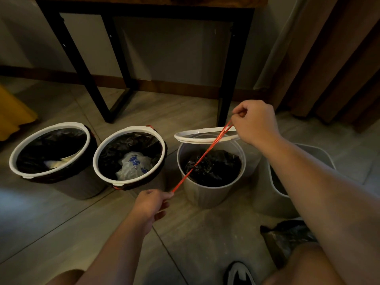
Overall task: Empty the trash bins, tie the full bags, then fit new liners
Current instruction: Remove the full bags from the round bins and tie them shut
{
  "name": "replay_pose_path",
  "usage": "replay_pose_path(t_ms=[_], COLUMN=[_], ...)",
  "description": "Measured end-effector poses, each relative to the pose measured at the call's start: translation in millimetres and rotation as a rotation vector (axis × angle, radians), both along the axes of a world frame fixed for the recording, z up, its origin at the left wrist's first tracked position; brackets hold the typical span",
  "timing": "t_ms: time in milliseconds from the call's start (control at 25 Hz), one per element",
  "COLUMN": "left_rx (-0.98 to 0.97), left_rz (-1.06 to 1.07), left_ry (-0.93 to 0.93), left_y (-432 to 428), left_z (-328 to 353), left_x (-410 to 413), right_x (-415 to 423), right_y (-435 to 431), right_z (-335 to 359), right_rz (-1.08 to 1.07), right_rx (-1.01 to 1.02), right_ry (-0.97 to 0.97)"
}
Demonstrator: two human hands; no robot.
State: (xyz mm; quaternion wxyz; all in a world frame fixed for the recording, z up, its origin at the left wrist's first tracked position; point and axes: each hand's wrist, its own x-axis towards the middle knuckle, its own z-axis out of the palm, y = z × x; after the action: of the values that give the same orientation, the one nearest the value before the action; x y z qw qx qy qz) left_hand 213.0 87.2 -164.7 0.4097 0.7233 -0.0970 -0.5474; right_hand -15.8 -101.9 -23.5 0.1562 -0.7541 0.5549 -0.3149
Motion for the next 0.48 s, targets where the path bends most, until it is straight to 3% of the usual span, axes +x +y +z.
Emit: replay_pose_path(t_ms=[120, 280, 400, 480], left_rx=[-0.092, -0.418, -0.609, -0.636], left_rz=[0.012, -0.056, -0.291, -0.512], left_ry=[-0.140, -0.241, -0.309, -0.412], left_y=[-0.5, -14.5, -30.2, -41.7], left_z=[12.2, 66.9, 118.5, 139.1], left_x=[-1.6, -5.5, -15.5, -23.4], right_x=[6.3, 28.7, 40.9, 45.2], right_y=[5.9, 25.8, 44.6, 54.1], right_z=[9.4, 33.2, 39.6, 39.6], right_rz=[0.051, 0.296, 0.497, 0.546], right_rx=[0.023, 0.207, 0.277, 0.260], right_ry=[-0.035, -0.230, -0.200, -0.168])
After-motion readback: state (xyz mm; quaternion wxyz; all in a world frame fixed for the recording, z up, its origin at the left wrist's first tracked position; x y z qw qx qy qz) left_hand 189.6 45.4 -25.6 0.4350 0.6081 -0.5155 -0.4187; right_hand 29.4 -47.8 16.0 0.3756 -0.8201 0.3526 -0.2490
